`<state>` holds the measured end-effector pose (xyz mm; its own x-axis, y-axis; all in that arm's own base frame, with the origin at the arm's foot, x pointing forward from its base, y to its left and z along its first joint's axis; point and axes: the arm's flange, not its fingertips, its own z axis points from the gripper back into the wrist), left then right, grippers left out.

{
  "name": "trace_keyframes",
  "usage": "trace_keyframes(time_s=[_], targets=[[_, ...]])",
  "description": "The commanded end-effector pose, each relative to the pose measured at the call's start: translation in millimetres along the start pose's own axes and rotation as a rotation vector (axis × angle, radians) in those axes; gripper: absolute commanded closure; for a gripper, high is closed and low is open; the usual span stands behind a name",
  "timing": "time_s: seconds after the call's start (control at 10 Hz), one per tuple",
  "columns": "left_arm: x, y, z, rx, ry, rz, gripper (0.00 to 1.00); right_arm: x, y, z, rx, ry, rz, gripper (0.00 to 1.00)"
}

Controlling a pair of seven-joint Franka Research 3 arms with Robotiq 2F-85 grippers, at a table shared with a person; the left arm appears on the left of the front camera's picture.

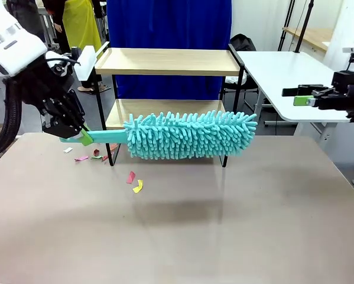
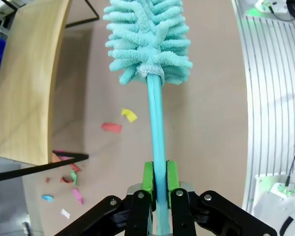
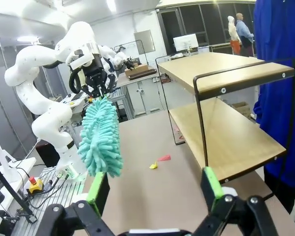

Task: Clean the shelf.
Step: Hand the Duster back to the human.

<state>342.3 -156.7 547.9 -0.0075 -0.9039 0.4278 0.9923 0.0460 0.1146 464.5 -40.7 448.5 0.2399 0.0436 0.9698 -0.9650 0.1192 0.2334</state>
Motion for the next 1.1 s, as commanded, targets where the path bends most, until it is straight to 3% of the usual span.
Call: trace_keyframes(time_s=[0.0, 0.3, 0.5, 1.0], targets=[[-1, 0, 4, 0.006, -0.002, 0.028, 0.87, -12, 10, -22, 0.042, 0.02, 0.038, 0.0], [-1, 0, 4, 0.006, -0.002, 0.028, 0.87, -43, 18, -72, 0.094, -0.057, 0.076, 0.0], [-1, 0, 4, 0.006, -0.002, 0.028, 0.87, -66, 30, -101, 0.12, -0.058, 0.089, 0.0], [-1, 0, 4, 0.006, -0.002, 0.028, 0.87, -78, 52, -147, 0.173, -0.073, 0.076, 0.0]])
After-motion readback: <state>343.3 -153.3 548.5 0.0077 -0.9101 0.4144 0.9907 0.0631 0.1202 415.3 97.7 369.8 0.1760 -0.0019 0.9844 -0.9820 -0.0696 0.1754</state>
